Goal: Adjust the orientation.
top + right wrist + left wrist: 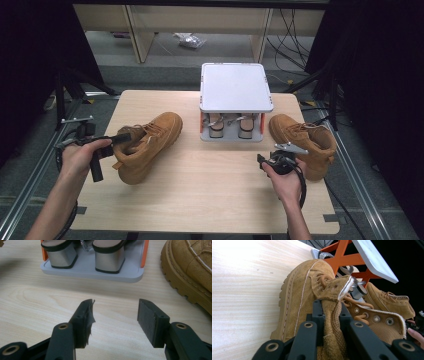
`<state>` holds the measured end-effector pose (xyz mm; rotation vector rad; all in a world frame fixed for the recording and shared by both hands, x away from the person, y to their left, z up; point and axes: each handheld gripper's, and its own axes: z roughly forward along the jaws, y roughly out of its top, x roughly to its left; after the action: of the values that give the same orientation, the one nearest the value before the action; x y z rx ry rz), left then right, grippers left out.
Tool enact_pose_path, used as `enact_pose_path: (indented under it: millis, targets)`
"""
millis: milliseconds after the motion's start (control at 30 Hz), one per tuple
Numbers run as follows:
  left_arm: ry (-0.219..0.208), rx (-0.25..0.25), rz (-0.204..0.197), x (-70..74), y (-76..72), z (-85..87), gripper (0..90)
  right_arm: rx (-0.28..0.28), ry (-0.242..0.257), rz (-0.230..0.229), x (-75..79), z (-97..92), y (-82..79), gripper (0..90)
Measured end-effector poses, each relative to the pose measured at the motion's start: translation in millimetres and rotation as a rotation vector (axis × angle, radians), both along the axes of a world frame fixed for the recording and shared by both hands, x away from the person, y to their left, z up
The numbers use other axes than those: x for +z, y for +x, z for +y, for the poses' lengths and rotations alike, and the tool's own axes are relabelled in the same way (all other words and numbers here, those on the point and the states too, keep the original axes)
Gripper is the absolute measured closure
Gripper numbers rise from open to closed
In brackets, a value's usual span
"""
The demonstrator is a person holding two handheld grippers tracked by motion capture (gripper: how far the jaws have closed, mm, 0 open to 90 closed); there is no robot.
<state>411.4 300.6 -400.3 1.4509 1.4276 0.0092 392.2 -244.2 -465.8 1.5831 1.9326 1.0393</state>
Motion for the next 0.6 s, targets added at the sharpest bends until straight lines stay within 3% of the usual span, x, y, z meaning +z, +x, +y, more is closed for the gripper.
enact_pose_path:
  millis: [600]
  targets:
    - [-0.022,0.037,-0.022,7.0,11.9,0.3,81.7,0.008,0.017,-0.009,-1.5,0.7,0.4,47.3]
